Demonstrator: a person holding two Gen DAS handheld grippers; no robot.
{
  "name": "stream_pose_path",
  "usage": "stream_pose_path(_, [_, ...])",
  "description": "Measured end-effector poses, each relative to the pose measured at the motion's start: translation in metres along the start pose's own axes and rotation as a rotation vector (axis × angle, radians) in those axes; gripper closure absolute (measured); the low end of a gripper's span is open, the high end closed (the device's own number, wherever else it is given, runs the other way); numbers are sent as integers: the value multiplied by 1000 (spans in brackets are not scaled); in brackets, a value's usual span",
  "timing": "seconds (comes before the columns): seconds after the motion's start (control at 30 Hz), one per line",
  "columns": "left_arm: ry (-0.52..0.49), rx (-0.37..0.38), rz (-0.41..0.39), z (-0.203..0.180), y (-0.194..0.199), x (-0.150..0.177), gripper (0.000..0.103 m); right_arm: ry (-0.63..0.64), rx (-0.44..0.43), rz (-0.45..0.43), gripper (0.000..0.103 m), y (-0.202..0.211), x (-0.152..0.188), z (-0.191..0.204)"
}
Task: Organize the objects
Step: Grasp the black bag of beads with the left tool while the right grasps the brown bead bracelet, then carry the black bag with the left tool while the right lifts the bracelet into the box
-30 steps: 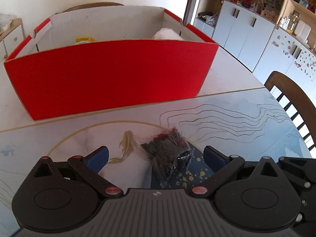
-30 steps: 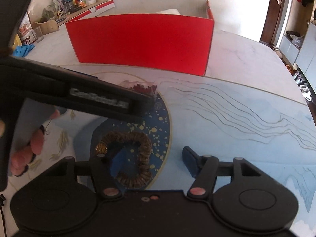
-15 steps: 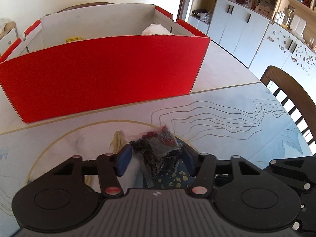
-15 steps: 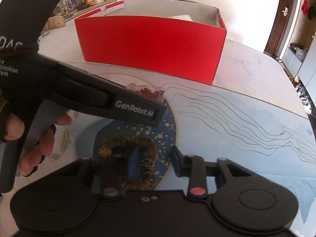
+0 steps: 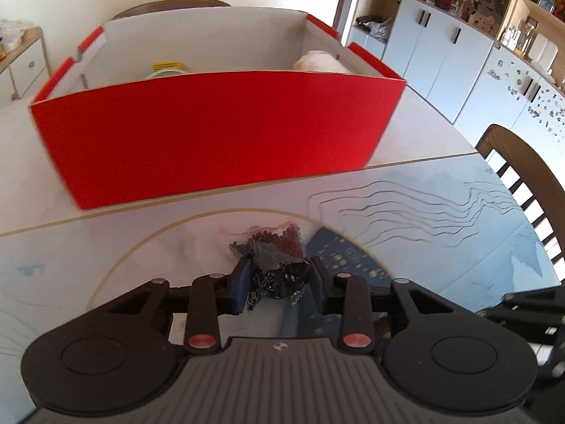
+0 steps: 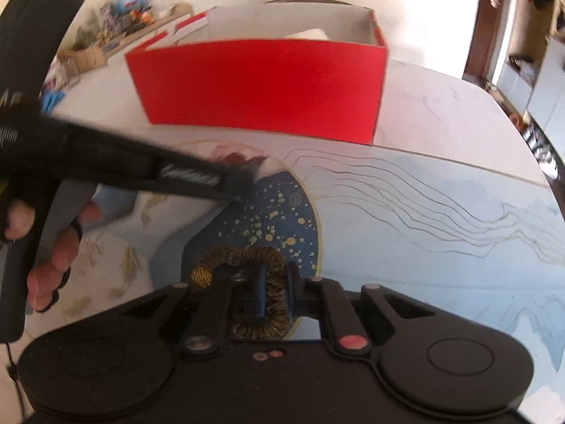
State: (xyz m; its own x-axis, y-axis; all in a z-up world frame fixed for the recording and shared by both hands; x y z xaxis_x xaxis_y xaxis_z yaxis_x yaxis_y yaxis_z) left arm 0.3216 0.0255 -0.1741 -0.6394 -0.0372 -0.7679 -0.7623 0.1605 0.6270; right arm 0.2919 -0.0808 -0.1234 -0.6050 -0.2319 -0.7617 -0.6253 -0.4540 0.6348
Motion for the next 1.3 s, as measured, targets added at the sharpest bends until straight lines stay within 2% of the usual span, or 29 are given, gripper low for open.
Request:
stream_pose_path(0.23, [-8, -20, 15, 19, 32, 6, 70, -138, -66, -34, 94, 22, -15, -2])
stream_pose_path(0.57, [-48, -9, -15, 23, 81, -2, 70, -159, -104, -84, 94, 61, -43, 5])
stream_pose_path(0.77, [-64, -7, -55, 29, 105, -28, 70, -173, -127, -90, 94, 75, -70, 4])
stream_pose_path(0.93, [-95, -3, -82, 33, 115, -54, 70, -113, -125, -119, 94, 78, -104, 6])
stream_pose_path(1.3, [-165, -9, -138, 44, 105, -124, 70, 32, -100, -205, 94, 59, -195, 17])
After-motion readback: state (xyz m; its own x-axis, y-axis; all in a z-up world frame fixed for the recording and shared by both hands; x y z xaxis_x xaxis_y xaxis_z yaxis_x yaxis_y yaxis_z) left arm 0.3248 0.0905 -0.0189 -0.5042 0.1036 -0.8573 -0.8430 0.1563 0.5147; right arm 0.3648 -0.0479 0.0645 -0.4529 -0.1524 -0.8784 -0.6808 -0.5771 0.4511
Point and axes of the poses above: each gripper's, at about its wrist camera, not at the fingertips, and y roughly against the way its jaws point, z to its left, x to its underside, the point moved 4 cm from there along -y, roughly the way its jaws point, and after that the axes turned 13 degrees about -z, right-handed, at the moved point
